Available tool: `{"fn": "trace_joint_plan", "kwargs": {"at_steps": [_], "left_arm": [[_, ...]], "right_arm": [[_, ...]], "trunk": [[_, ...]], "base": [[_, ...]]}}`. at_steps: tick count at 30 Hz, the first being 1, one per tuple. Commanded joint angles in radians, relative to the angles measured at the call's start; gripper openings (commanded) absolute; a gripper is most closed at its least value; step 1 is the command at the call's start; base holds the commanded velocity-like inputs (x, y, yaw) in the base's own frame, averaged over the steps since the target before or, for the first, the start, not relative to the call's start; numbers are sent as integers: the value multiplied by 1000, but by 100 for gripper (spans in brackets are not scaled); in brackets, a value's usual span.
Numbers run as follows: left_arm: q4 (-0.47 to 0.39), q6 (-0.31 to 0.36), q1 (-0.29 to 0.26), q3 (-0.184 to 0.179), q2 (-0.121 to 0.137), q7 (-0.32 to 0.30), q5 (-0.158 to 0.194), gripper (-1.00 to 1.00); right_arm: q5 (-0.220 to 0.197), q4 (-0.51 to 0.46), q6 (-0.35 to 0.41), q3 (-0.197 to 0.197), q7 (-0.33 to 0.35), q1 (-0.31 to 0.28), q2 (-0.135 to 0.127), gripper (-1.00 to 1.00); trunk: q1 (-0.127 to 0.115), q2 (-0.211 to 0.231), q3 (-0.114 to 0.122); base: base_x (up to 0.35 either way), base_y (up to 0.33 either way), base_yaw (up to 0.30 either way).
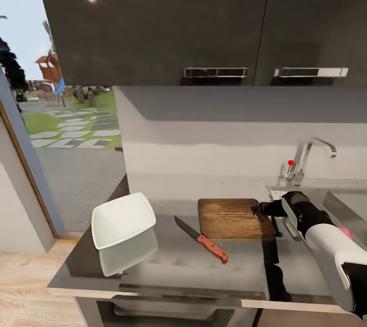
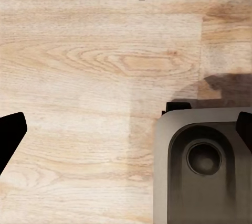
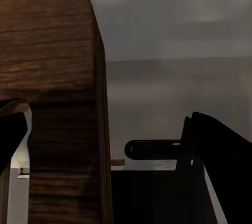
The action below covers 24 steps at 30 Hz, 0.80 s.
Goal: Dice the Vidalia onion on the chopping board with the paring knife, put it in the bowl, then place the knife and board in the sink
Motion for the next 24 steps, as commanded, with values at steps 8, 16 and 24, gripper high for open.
{"fn": "trace_joint_plan", "kwargs": {"at_steps": [8,16,24], "left_arm": [[-1,-3,0,-1,0,3,0,100],[-1,-3,0,0,0,3,0,100],[-1,-3,0,-1,0,3,0,100]], "right_arm": [[15,16,15,-9,3,0,-2,100],[15,-93,84,-10,2,0,-2,100],[15,-216,189,-9,1,0,-1,100]], "trunk": [[0,-1,-1],[0,-1,-1],[0,-1,-1]], "base": [[0,0,0],[0,0,0],[0,0,0]]}}
